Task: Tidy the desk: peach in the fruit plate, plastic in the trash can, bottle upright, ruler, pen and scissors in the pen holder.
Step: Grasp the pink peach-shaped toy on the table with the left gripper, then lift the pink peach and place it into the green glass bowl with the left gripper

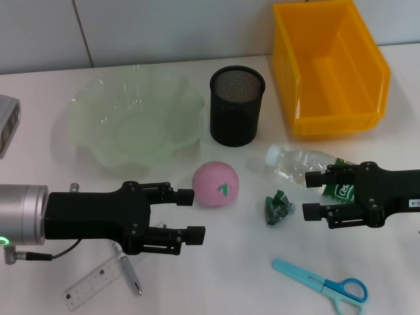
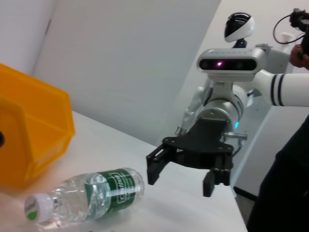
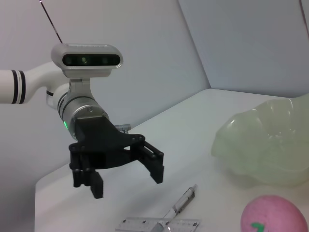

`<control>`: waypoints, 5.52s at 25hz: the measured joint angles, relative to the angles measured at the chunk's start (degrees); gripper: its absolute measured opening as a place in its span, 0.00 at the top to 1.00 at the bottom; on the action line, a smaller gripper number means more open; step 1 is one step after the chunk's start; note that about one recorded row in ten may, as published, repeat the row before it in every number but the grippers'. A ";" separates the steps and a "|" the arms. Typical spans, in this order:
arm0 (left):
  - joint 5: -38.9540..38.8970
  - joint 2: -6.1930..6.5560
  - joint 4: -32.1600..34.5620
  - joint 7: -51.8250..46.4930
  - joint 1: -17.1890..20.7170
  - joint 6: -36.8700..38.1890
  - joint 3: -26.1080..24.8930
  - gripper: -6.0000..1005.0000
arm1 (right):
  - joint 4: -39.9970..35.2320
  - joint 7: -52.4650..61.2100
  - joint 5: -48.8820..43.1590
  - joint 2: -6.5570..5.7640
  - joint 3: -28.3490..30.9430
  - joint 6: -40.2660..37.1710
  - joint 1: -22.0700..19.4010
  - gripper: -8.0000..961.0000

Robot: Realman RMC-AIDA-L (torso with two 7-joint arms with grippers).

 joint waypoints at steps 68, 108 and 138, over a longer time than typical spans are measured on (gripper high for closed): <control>24.46 -2.11 19.54 -7.78 -18.73 -32.55 40.35 0.20 | 0.21 3.53 -0.92 -0.96 0.24 0.74 -1.54 0.19; 5.86 -1.32 22.00 -4.90 -8.78 -18.67 4.76 0.71 | -0.04 3.13 -2.37 -1.32 0.07 2.46 -0.82 0.19; -0.14 -1.24 7.03 -14.54 -3.58 -40.34 3.22 0.92 | 0.07 -6.58 -2.40 1.49 5.09 5.69 -0.55 0.19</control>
